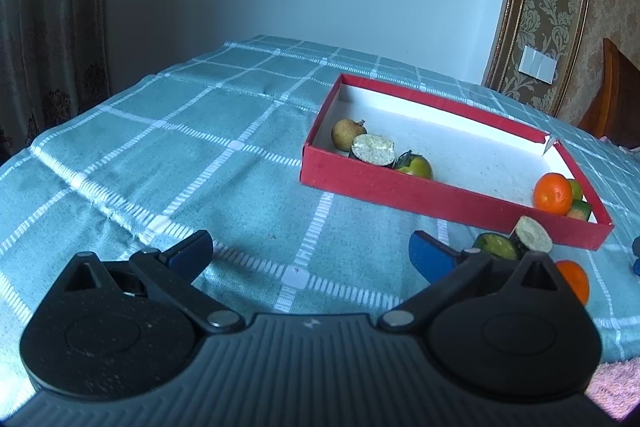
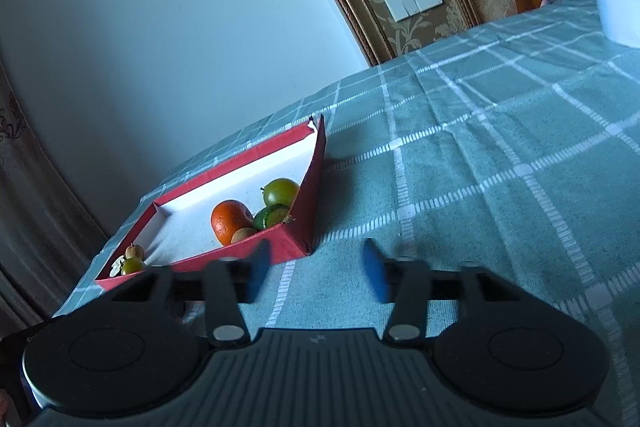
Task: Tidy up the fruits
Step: 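Move the open left tool toward the green cylinder piece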
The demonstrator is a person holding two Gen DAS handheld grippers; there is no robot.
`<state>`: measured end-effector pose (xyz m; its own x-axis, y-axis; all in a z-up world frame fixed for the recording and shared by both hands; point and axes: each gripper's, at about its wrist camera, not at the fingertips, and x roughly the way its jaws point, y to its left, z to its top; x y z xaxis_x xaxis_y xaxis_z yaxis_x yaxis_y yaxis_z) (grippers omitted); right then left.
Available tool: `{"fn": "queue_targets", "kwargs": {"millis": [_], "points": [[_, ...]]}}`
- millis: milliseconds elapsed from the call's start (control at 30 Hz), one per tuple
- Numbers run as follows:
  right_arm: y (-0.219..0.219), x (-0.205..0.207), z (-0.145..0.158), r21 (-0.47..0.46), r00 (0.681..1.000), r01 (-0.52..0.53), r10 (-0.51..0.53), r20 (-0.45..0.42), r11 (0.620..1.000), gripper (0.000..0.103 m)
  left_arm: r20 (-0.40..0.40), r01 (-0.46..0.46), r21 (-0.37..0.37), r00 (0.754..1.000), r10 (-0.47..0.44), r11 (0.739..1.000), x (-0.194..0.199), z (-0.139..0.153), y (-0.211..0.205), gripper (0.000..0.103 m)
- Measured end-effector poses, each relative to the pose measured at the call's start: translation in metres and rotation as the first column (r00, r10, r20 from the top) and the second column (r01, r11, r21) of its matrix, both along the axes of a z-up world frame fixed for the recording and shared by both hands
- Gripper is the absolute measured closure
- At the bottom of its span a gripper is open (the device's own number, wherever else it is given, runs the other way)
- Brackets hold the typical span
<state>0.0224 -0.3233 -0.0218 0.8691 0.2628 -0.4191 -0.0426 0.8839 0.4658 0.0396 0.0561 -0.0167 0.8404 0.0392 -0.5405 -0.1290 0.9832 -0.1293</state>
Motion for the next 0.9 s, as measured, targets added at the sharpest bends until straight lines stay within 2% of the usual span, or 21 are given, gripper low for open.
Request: {"fn": "queue_targets", "kwargs": {"millis": [100,200,267,400,533,700,900], "points": [[0.001,0.001,0.000,-0.002,1.000,-0.009,0.009,0.001,1.000,0.044,0.013,0.012,0.035,1.000,-0.012,0.999,-0.002,0.002,-0.006,0.000],[0.001,0.002,0.000,-0.007,1.000,-0.015,0.015,-0.004,1.000,0.043,0.019,0.045,0.110,0.999,-0.047,0.993,-0.003,0.004,-0.018,0.000],[0.002,0.003,0.000,-0.012,1.000,-0.019,0.019,-0.006,1.000,0.036,0.031,0.080,0.171,0.996,-0.086,0.982,-0.005,0.006,-0.030,0.000],[0.003,0.003,0.000,-0.017,1.000,-0.023,0.023,-0.010,1.000,0.031,0.050,0.131,0.282,0.987,-0.151,0.950,-0.011,0.008,-0.053,0.000],[0.004,0.004,0.000,-0.020,0.999,-0.023,0.023,-0.024,1.000,0.025,0.050,0.163,0.286,0.982,-0.184,0.944,-0.011,0.010,-0.065,0.000],[0.004,0.006,-0.001,-0.016,0.999,-0.031,0.031,-0.027,0.999,0.024,0.031,0.190,0.254,0.978,-0.205,0.948,-0.006,0.015,-0.068,0.000],[0.002,0.005,-0.002,-0.011,0.999,-0.034,0.033,-0.028,0.999,0.024,0.044,0.250,0.262,0.962,-0.271,0.932,-0.019,0.019,-0.073,0.000]]}}
